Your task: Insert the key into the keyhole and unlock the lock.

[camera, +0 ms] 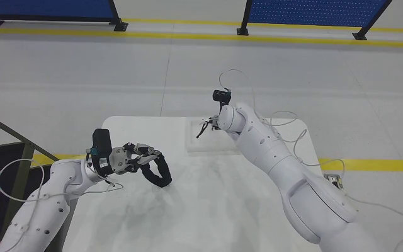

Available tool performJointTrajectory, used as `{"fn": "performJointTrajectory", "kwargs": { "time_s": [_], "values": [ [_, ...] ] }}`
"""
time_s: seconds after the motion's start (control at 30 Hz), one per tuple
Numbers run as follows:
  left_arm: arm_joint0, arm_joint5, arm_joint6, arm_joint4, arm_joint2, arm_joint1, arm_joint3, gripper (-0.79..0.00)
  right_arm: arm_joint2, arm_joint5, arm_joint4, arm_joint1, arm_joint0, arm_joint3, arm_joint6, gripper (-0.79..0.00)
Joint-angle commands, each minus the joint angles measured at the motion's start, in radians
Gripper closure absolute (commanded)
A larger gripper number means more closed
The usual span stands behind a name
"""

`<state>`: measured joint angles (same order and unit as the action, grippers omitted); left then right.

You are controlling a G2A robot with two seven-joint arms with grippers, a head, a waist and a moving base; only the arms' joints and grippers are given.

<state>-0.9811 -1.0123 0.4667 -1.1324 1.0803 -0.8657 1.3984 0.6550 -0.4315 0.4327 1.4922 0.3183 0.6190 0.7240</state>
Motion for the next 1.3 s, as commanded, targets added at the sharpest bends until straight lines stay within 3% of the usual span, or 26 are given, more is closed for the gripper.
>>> {"fn": "performJointTrajectory", "kwargs": {
  "time_s": [0.0, 0.63, 0.7, 0.8, 1.1, 1.27],
  "values": [
    [0.000, 0.000, 0.000, 0.000, 0.000, 0.000, 0.000, 0.000, -0.001, -0.001, 0.001, 0.006, -0.002, -0.013, -0.003, 0.000],
    [0.000, 0.000, 0.000, 0.000, 0.000, 0.000, 0.000, 0.000, 0.000, 0.031, -0.015, 0.076, -0.028, -0.166, -0.048, 0.000],
    [0.000, 0.000, 0.000, 0.000, 0.000, 0.000, 0.000, 0.000, 0.006, 0.034, -0.020, 0.081, -0.031, -0.180, -0.061, -0.188],
    [0.000, 0.000, 0.000, 0.000, 0.000, 0.000, 0.000, 0.000, 0.021, 0.040, -0.036, 0.086, -0.037, -0.193, -0.082, -0.332],
    [0.000, 0.000, 0.000, 0.000, 0.000, 0.000, 0.000, 0.000, 0.048, 0.036, -0.054, 0.095, -0.029, -0.197, -0.103, -0.360],
    [0.000, 0.000, 0.000, 0.000, 0.000, 0.000, 0.000, 0.000, 0.070, 0.016, -0.086, 0.104, -0.019, -0.202, -0.126, -0.320]
  ]
}}
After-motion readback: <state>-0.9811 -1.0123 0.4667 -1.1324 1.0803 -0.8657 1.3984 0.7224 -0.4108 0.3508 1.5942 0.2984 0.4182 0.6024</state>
